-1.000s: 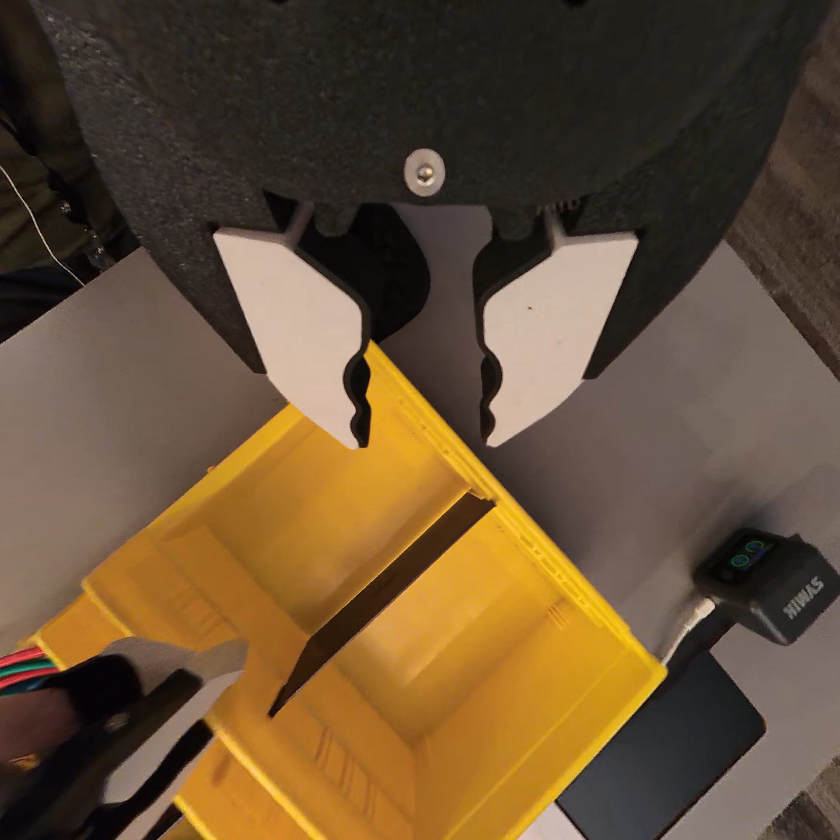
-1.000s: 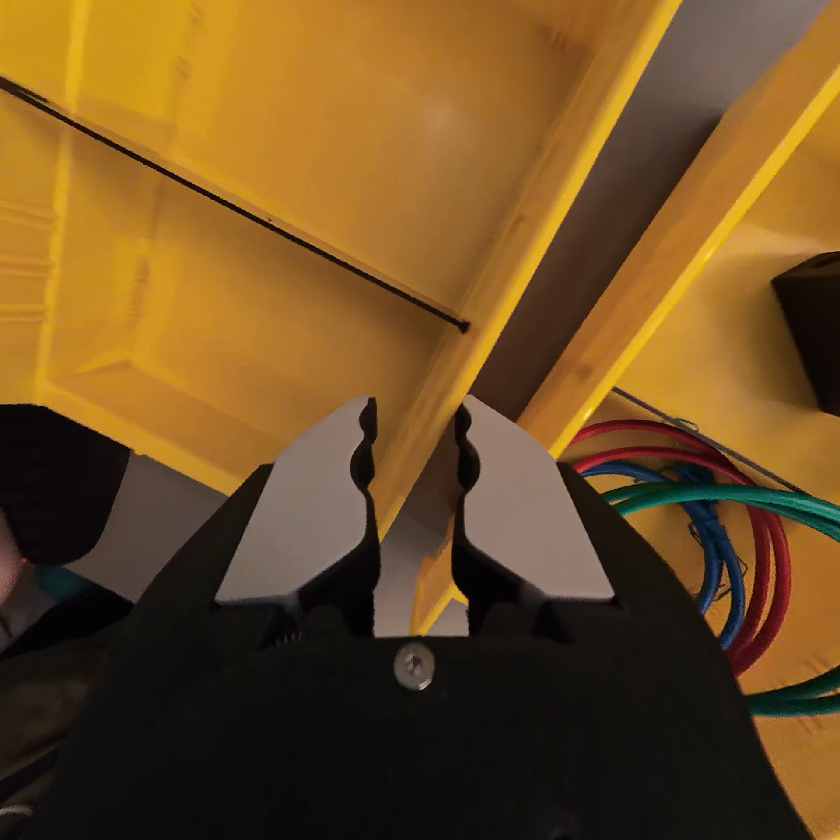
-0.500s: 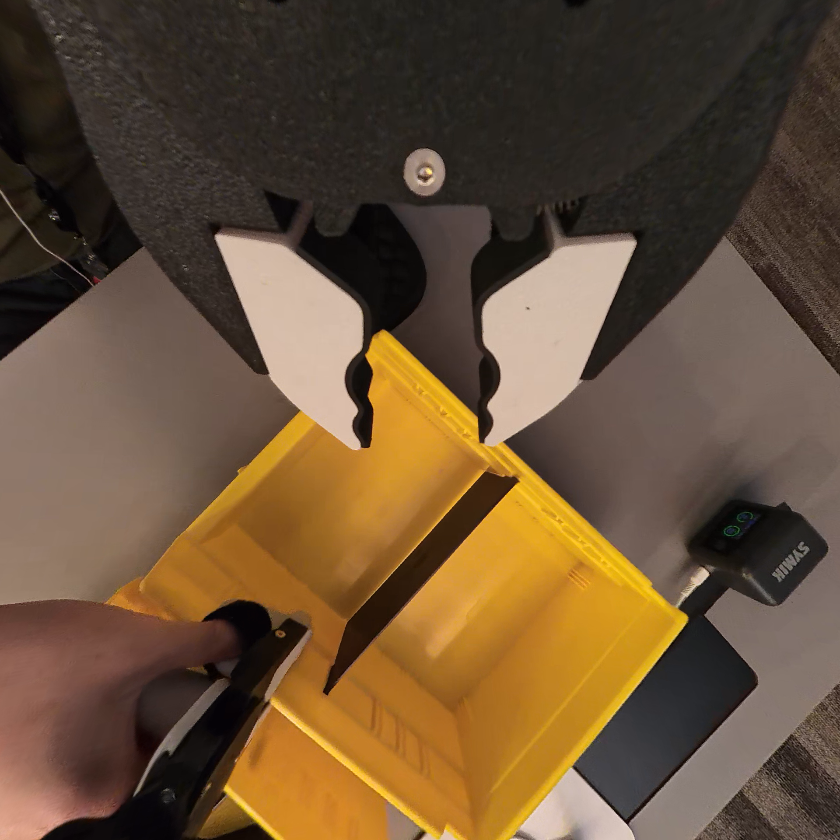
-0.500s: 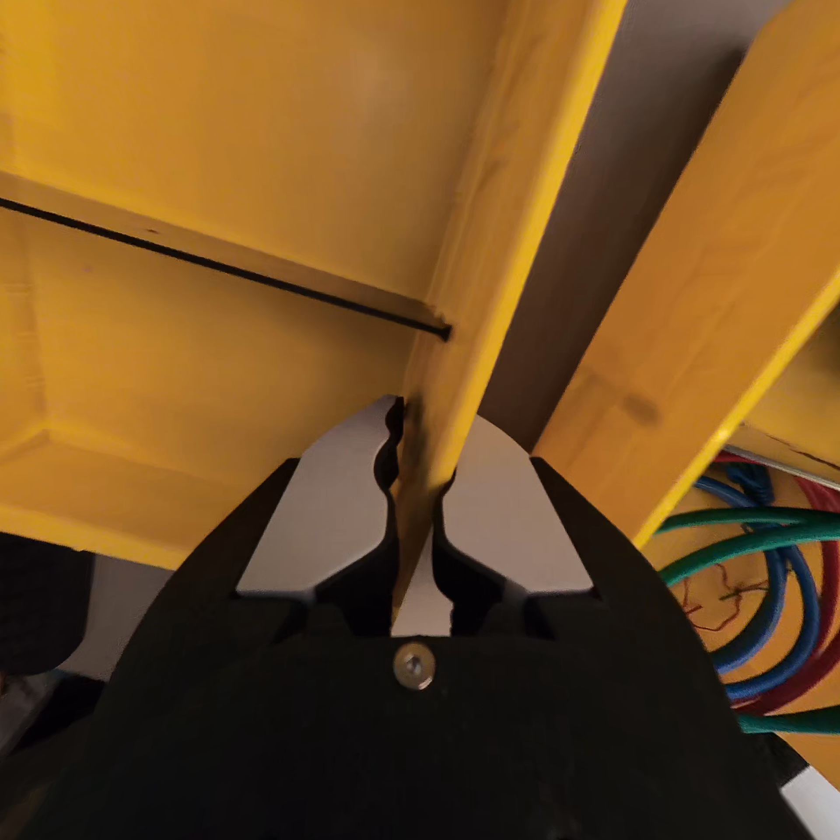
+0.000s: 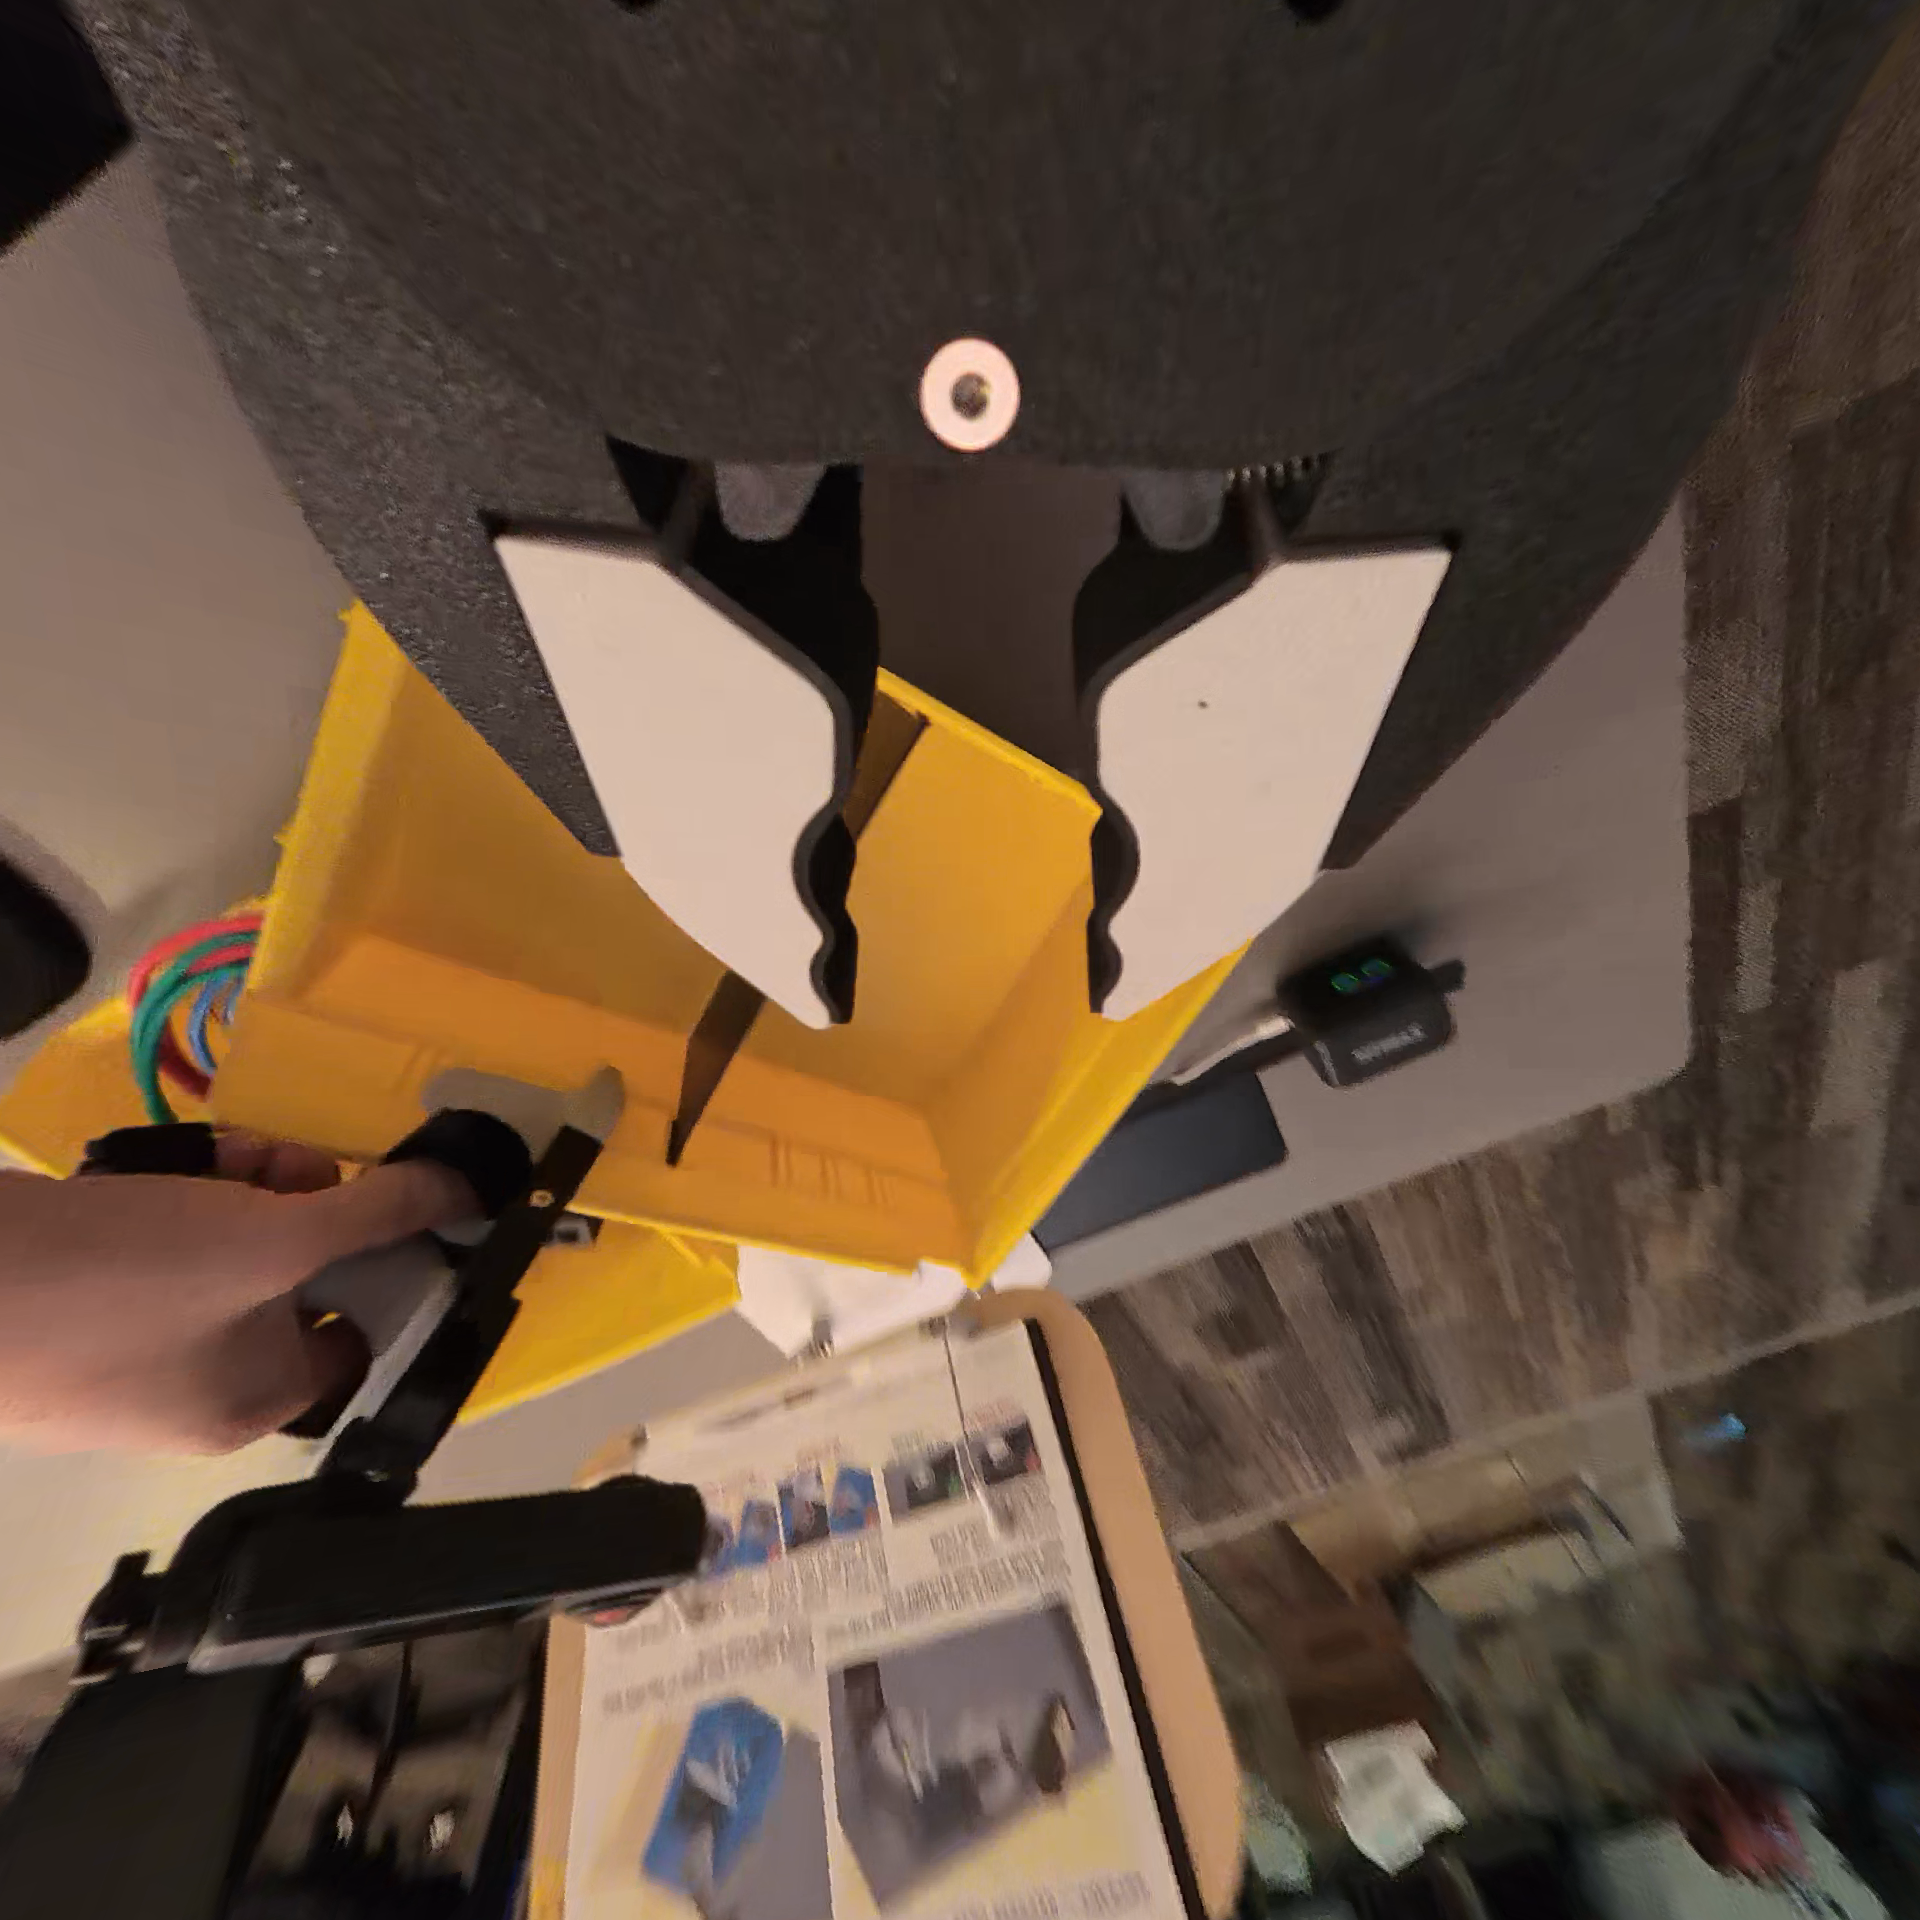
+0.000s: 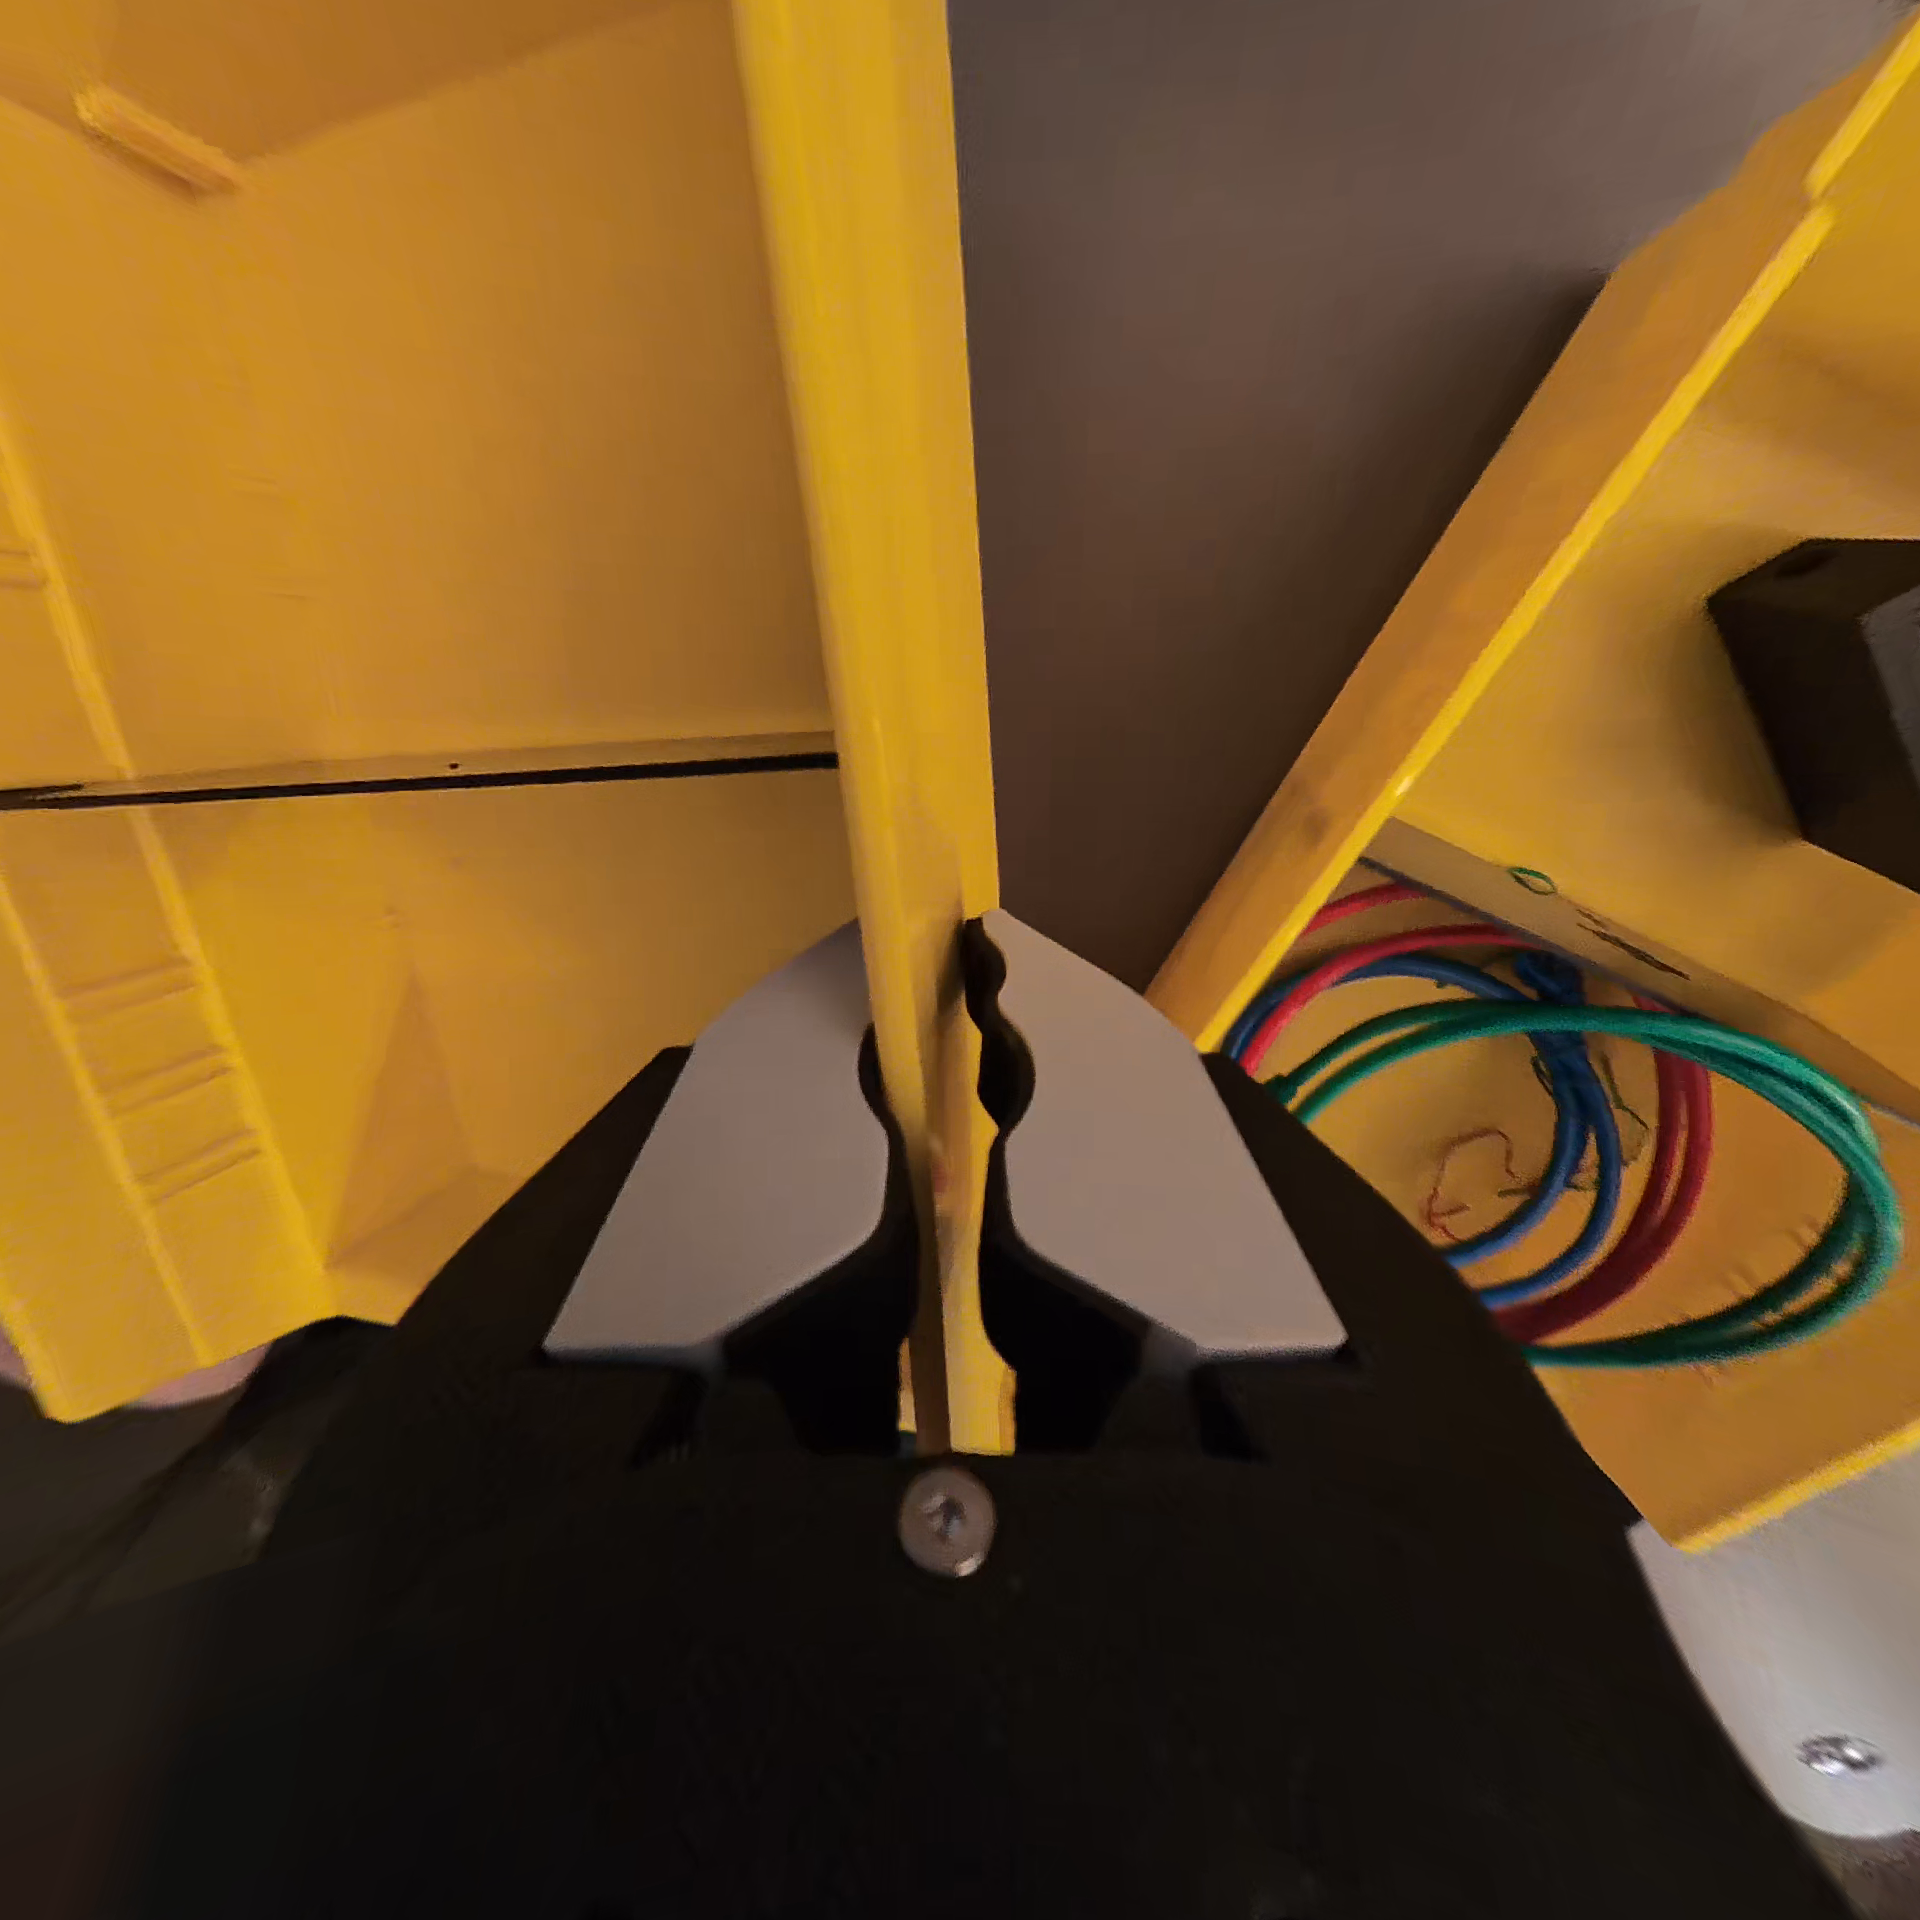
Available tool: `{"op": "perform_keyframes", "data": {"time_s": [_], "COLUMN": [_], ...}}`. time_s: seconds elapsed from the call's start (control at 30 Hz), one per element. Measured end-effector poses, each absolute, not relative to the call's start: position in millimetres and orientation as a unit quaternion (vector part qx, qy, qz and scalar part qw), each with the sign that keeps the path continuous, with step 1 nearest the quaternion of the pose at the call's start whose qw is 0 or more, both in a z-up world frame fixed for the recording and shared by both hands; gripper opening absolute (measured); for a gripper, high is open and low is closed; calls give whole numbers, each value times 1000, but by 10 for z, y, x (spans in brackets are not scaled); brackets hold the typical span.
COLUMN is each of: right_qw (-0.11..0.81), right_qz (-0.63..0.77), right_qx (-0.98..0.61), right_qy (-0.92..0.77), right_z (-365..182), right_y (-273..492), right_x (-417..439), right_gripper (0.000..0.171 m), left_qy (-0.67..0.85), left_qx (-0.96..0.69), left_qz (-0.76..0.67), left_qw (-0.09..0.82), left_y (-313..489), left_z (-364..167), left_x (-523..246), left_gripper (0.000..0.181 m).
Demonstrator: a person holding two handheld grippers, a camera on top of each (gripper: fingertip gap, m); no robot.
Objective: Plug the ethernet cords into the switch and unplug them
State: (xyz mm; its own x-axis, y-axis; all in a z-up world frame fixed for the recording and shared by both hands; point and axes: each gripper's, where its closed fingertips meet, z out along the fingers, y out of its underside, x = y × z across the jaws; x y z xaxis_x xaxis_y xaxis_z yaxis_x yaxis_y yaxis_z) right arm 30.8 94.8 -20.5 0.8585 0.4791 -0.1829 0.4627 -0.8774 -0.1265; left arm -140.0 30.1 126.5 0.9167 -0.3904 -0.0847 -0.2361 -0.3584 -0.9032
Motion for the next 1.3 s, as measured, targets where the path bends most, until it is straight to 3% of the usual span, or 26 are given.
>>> {"op": "perform_keyframes", "data": {"time_s": [0.17, 0.23, 0.37, 0.5, 0.73, 0.9, 1.07, 1.13, 1.3], "right_qw": [33, 32, 54, 87, 122, 143, 108, 105, 138], "right_qz": [133, 153, 197, 202, 148, 68, 25, 36, 101], "right_qx": [-958, -958, -961, -970, -981, -984, -989, -989, -980], "right_qy": [-253, -242, -187, -103, 37, 78, 101, 102, 97], "right_z": [493, 780, 1199, 1249, 680, 121, -601, -850, -1230], "right_y": [931, 921, 907, 861, 799, 840, 869, 917, 1097], "right_x": [604, 929, 1925, 3159, 4797, 5541, 5803, 5805, 5622], "right_gripper": [8, 8, 7, 7, 7, 9, 9, 8, 7], "left_qy": [141, 139, 190, 239, 304, 323, 314, 296, 288], "left_qx": [-754, -726, -735, -756, -776, -782, -804, -805, -839], "left_qz": [-73, -89, -121, -128, -114, -151, -315, -369, -321], "left_qw": [637, 667, 640, 595, 541, 512, 394, 358, 332], "left_y": [142, 57, -20, -50, 66, 331, 566, 598, 793], "left_z": [1725, 1845, 1750, 1565, 1237, 931, 301, 103, -308], "left_x": [-1462, -1393, -1117, -844, -367, 82, 746, 940, 936], "left_gripper": [40, 31, 30, 32, 36, 53, 70, 67, 73]}}
